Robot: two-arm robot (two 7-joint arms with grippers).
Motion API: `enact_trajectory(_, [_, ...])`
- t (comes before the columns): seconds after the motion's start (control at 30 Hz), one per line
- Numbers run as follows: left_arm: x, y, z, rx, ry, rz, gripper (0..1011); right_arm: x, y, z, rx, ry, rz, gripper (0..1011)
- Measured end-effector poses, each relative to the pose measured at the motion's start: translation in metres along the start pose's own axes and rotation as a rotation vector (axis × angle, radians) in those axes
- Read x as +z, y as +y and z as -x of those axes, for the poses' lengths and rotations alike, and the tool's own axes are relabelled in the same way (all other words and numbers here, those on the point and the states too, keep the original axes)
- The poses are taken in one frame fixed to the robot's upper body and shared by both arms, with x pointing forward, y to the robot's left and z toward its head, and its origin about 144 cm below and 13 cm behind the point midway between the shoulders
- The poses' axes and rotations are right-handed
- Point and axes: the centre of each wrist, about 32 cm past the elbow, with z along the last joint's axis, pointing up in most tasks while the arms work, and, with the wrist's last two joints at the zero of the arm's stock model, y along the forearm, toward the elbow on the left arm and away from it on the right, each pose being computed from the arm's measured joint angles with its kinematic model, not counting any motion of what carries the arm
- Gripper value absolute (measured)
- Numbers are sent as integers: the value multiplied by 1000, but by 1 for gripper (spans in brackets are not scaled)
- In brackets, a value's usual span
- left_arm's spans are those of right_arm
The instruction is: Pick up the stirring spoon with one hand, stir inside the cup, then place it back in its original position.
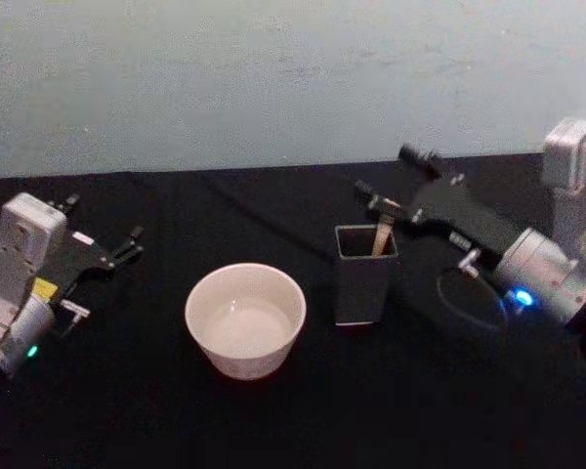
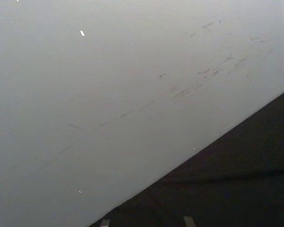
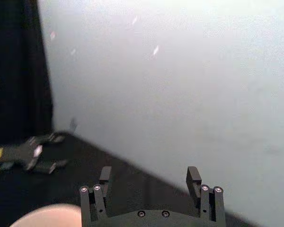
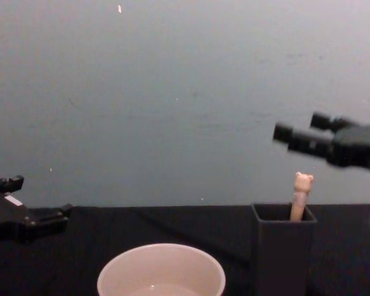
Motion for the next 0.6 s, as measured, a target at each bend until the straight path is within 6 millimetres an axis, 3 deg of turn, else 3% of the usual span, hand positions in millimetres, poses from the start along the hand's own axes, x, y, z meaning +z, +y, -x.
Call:
enact_trajectory(0.23, [0, 0, 0, 0, 0, 0, 1002, 10, 4, -6, -201, -67, -57, 1002])
enact_trajectory(0.4, [0, 0, 0, 0, 0, 0, 1001, -1, 3, -7, -371, -102, 28, 1002])
enact_trajectory(0.6, [0, 0, 0, 0, 0, 0, 1001, -19, 0, -5, -423, -85, 133, 1002])
